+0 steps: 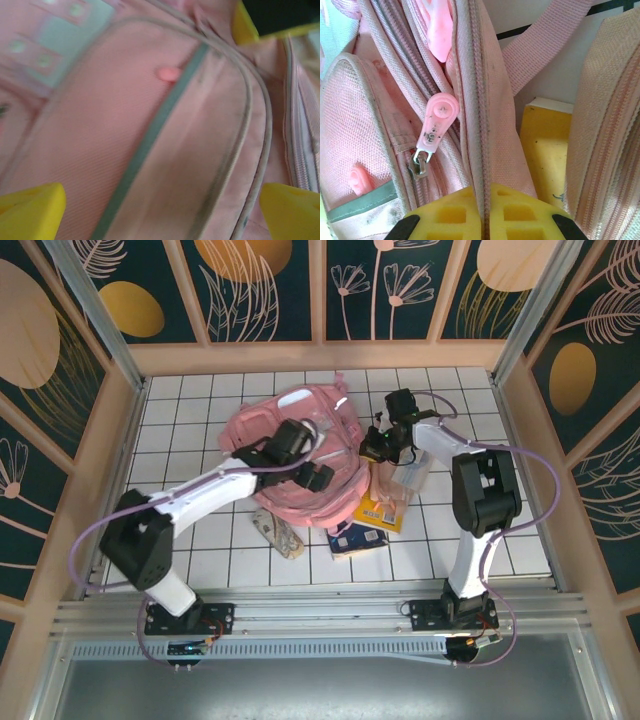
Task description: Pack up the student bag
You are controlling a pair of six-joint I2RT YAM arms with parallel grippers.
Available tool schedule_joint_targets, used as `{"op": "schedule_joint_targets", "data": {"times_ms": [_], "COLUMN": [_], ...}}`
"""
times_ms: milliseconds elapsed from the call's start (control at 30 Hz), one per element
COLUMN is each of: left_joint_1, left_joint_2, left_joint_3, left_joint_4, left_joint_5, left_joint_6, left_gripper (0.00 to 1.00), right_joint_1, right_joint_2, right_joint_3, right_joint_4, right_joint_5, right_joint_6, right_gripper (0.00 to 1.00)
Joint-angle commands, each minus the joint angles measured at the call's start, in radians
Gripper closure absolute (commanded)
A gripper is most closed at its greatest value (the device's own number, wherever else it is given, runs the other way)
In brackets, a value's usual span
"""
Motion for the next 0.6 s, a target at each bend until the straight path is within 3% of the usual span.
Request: {"op": "schedule_joint_targets", "data": {"times_ms": [0,267,433,567], "left_joint_1": [-0.029,-0.054,-0.092,-0.094], "left_joint_2": [0.083,0.163,0.172,0.233], "left_joint_3": [0.036,0.114,0.055,0.047], "left_joint_4": [0.019,-0.028,-0.052,-0.052], "left_joint_5": [-0.066,-0.051,0.02,-0.027], "left_joint_6": [0.124,0.191,0.2,0.185], "left_gripper": [0.01,0.01,0.01,0.01], "right_joint_1": [0.012,0.015,0.024,0.039], "right_joint_2": [-0.042,-0.061,-0.053,-0.044], "right_joint_3": [-0.004,-0.047,-0.046,-0.023], "right_joint_4": [0.028,0.056,0.081,0.079], "right_joint_5": [-0.075,-0.084,-0.087,-0.084], "right_joint_6": [0.012,0.024,0.046,0.051], "right_gripper": [0.9,0.9,0.9,0.9]}}
